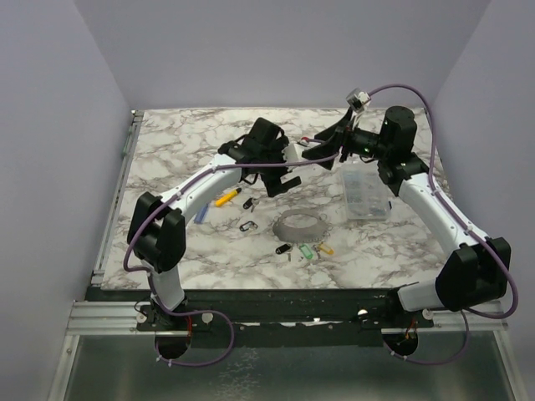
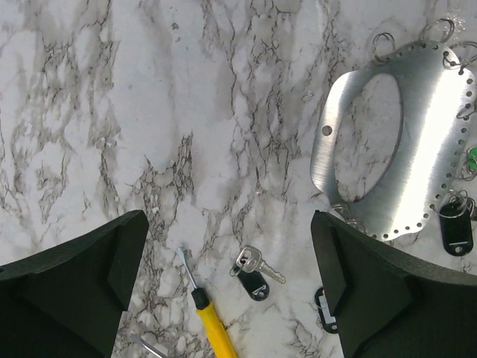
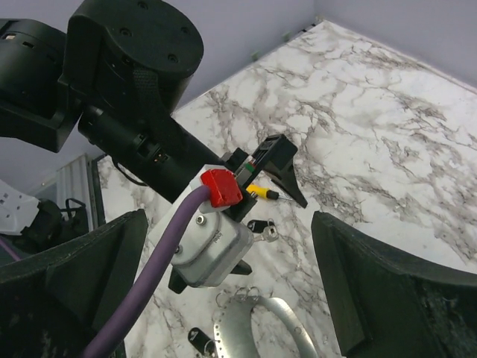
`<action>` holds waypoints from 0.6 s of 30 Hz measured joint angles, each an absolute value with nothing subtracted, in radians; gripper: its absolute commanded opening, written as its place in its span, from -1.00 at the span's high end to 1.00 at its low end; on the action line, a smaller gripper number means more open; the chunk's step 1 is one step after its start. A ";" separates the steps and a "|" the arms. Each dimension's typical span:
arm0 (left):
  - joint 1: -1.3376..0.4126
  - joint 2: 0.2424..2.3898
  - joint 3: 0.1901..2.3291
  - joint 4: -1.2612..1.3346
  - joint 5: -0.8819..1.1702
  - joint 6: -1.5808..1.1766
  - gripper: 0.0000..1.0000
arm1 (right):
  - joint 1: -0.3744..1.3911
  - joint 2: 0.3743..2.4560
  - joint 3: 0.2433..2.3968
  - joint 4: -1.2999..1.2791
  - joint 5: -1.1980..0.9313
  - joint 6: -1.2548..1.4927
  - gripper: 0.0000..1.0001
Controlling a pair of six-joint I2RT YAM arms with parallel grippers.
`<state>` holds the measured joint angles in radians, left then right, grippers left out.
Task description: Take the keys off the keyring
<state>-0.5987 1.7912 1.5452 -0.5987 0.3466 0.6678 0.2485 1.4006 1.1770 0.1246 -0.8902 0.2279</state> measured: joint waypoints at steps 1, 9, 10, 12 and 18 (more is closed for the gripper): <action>-0.603 1.791 1.548 -0.594 0.334 0.661 -0.98 | 0.249 1.400 1.177 0.123 -0.894 0.229 -1.00; -0.666 1.792 1.552 -0.592 0.161 0.612 -0.98 | 0.227 1.393 1.177 0.089 -0.908 0.240 -1.00; -0.678 1.792 1.552 -0.592 0.136 0.607 -0.98 | 0.224 1.391 1.177 0.088 -0.908 0.243 -1.00; -0.701 1.792 1.552 -0.592 0.091 0.602 -0.98 | 0.218 1.387 1.177 0.088 -0.907 0.248 -1.00; -0.757 1.805 1.552 -0.592 -0.019 0.594 -0.97 | 0.208 1.386 1.177 0.095 -0.899 0.284 -1.00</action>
<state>-0.7570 1.8050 1.5520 -0.5922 -0.0193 0.5938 0.2085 1.3865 1.1770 0.0952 -0.8993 0.2840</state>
